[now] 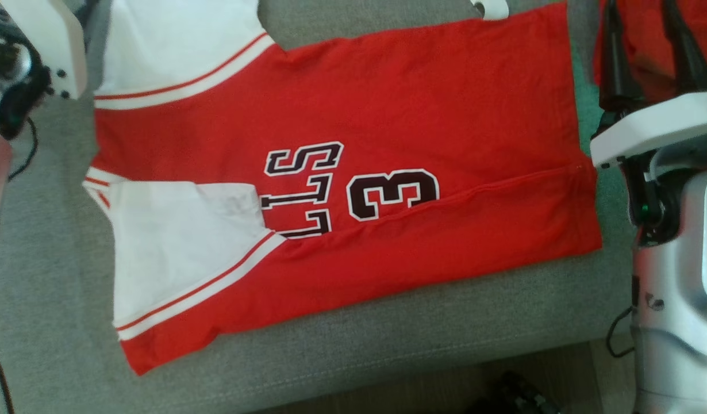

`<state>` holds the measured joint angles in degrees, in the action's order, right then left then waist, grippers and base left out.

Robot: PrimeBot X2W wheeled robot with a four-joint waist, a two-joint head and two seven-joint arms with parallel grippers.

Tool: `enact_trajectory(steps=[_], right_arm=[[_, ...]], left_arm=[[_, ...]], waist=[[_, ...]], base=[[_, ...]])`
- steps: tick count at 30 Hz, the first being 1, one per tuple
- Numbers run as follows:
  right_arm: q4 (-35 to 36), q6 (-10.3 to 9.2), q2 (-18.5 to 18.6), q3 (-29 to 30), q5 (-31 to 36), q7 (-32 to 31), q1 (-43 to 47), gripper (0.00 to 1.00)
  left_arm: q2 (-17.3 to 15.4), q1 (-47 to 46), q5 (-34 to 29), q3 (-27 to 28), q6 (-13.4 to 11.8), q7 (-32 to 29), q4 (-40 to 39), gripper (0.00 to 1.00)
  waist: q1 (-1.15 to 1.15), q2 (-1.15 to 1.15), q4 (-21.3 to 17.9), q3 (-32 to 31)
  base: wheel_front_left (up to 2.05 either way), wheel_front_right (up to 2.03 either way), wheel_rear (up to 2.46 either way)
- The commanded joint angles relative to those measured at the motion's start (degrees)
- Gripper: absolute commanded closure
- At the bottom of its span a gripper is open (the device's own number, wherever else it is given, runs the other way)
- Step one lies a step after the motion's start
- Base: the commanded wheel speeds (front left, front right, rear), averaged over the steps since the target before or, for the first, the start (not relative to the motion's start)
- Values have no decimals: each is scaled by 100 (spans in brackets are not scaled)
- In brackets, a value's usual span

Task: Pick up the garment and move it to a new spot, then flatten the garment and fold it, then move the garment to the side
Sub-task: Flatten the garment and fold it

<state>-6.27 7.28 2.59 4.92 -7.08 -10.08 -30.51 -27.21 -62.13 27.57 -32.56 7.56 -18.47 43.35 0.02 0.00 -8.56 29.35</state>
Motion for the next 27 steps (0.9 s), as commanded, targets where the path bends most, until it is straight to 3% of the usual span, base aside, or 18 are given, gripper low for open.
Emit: enact_trajectory(steps=[1, 6, 21, 27], right_arm=[[203, 21, 29, -113, -9, 21, -143, 0], [161, 21, 29, -112, 7, 57, -208, 0], [15, 21, 29, -136, -52, 116, -269, 0], [-18, 21, 29, -152, -85, 123, -271, 0]], left_arm=[[-340, -315, 80, 97, -9, -20, -86, 0], [-430, -618, 338, -350, -8, 5, 91, 0], [-117, -1030, 1442, -541, -8, 212, 408, 0], [-228, -1072, 1593, -823, -8, 72, 382, 0]], waist=[[-2, 0, -77, 144], [-2, 0, -52, 269], [-2, 0, -92, 336], [-2, 0, -120, 333]], base=[[0, 0, 0], [0, 0, 0], [0, 0, 0], [0, 0, 0]])
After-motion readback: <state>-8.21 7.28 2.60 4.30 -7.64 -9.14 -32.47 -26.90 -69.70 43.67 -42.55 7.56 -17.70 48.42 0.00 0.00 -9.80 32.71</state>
